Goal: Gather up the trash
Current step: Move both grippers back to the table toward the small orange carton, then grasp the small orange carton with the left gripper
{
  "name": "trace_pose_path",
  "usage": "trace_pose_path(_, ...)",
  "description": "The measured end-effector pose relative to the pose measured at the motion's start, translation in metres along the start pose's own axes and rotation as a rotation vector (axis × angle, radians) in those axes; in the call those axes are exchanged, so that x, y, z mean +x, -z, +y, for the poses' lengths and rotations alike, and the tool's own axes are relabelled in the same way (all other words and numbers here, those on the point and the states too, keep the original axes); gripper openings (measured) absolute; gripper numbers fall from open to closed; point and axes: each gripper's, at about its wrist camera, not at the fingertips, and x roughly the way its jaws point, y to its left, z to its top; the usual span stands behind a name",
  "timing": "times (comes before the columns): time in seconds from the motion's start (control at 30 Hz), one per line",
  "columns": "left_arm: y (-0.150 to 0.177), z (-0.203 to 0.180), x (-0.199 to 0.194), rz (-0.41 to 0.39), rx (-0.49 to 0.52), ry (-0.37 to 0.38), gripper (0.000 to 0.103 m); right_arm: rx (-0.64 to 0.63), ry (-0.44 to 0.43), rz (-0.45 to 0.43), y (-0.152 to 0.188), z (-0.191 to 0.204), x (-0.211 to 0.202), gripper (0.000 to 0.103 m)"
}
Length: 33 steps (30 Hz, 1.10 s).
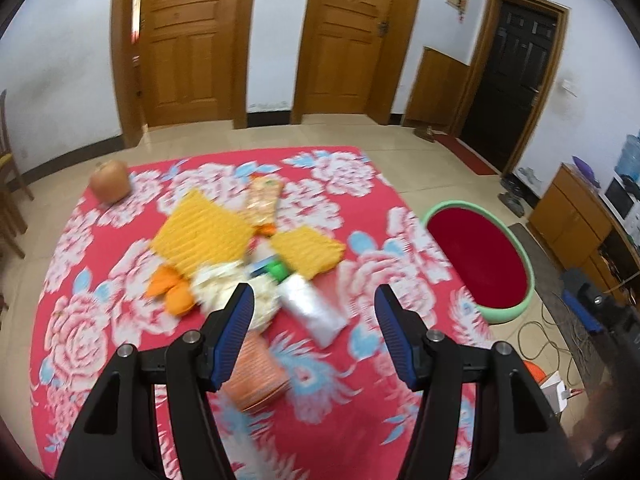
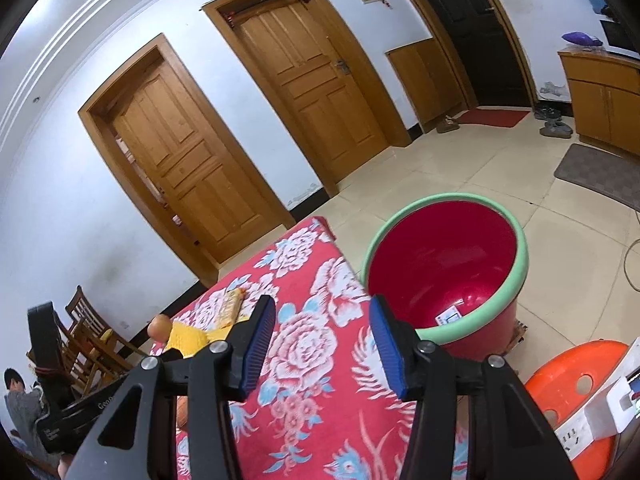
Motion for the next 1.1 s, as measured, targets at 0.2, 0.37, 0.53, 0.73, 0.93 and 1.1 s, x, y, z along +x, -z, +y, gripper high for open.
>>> trace_pose_path(0.2,0.021,0.032,0.007,0.049,-0.07,-0.059,0.067,-0.022,-0.018,0.017,0.01,0.011,0.0,0.052)
trace_pose_path(0.37,0.033,0.04,0.012,0.084,-0.086,-0.064,0.069,-0.043,-0.025,0.037,0.017,0.017,0.003,0.053)
trace_pose_path(0.53,0.038,0.035,0.018,0.091,-0.065,-0.07,0.069,-0.058,-0.022,0.062,0.024,0.022,0.008,0.053)
trace_pose_path(0.73,0.045,0.031,0.033,0.116,-0.052,-0.073,0.069,-0.064,-0.02,0.086,0.028,0.025,0.014,0.053)
trace_pose_path(0.93,0.049,0.034,0.041,0.12,-0.047,-0.104,0.064,-0.069,-0.019,0.104,0.031,0.025,0.019,0.053)
trace_pose_path(1.1,0.053,0.036,0.032,0.106,-0.028,-0.095,0.064,-0.066,-0.025,0.118,0.034,0.026,0.023,0.053)
